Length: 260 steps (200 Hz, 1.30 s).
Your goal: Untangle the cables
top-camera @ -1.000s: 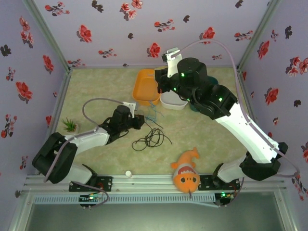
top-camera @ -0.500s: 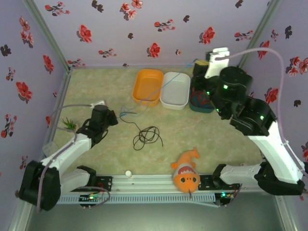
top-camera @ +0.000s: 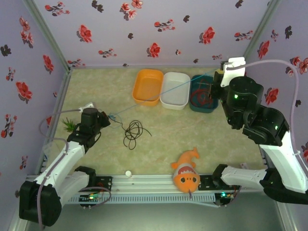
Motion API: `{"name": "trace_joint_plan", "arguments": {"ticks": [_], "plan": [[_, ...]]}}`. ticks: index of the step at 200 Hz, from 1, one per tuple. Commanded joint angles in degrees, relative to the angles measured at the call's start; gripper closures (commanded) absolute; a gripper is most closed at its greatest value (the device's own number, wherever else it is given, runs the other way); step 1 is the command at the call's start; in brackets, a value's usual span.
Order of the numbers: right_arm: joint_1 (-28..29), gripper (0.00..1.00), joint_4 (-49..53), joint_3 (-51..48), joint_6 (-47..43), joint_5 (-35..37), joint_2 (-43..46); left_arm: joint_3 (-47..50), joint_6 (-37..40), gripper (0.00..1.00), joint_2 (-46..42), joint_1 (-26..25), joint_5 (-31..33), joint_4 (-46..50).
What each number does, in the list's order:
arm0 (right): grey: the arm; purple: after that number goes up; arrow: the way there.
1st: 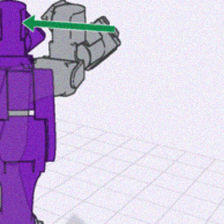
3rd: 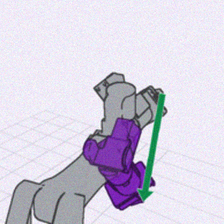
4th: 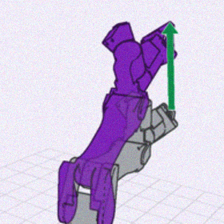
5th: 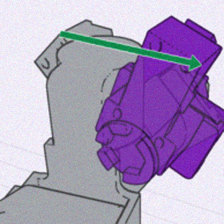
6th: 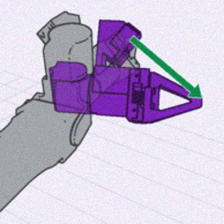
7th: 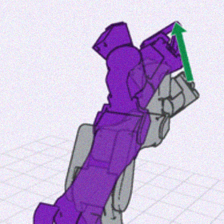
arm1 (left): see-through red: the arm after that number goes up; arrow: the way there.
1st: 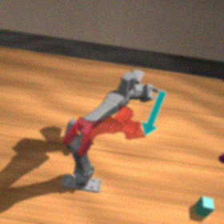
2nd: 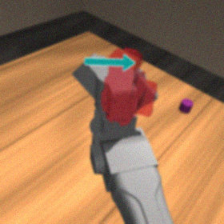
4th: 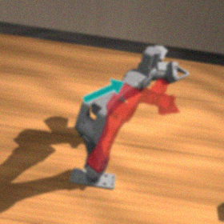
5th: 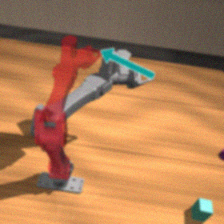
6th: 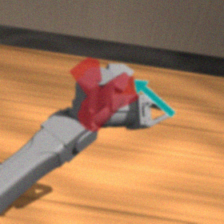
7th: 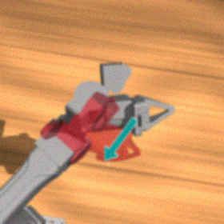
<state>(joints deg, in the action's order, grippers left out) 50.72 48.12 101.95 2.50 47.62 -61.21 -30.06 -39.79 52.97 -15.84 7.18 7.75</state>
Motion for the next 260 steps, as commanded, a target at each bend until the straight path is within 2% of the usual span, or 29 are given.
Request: {"name": "trace_joint_plan", "arguments": {"ticks": [1,32,53,65,97,123,143,174,201,232,240,260], "plan": [[-1.43,1.00,-3.87,6.43,-2.37,11.39,2.76,1.19,-0.08,0.98,1.48,2.27,4.42,6.96],[-1.46,1.00,-3.88,6.06,-1.21,6.55,2.20,2.54,-1.90,0.84,1.83,2.34,3.29,4.93],[-1.49,1.00,-3.17,7.30,-1.00,4.24,-0.10,2.75,-2.60,0.77,2.09,2.35,2.89,4.47],[-1.41,1.00,-2.88,8.58,-1.27,3.30,-1.80,2.67,-2.85,0.69,2.27,2.30,2.84,4.55],[-1.41,1.00,-2.44,12.11,-2.01,0.05,-5.82,2.95,-3.63,0.64,2.58,2.31,2.48,4.13],[-1.46,1.00,-0.89,17.73,-3.68,-0.97,-9.89,3.11,-4.30,0.51,2.91,2.41,2.48,4.34],[-1.41,1.00,0.18,23.10,-4.66,-4.38,-12.89,3.35,-4.98,0.39,3.36,2.49,2.49,4.12],[-1.41,1.00,0.44,32.78,-7.30,-5.78,-18.11,3.24,-6.04,0.28,4.90,2.92,2.49,4.46],[-1.42,1.00,-2.62,35.18,-8.65,-7.96,-19.63,3.06,-6.44,0.27,6.97,3.73,1.81,4.52],[-1.41,1.00,-4.78,35.26,-8.25,-10.57,-19.87,2.96,-5.99,0.27,8.54,3.80,-2.97,2.09],[-1.42,1.00,-4.70,35.11,-8.05,-10.87,-19.93,3.06,-6.24,0.29,8.79,3.80,-5.07,1.29],[-1.42,1.00,-4.74,34.13,-7.72,-10.81,-19.76,3.97,-7.41,0.41,8.67,3.79,-11.12,-1.14]]}}
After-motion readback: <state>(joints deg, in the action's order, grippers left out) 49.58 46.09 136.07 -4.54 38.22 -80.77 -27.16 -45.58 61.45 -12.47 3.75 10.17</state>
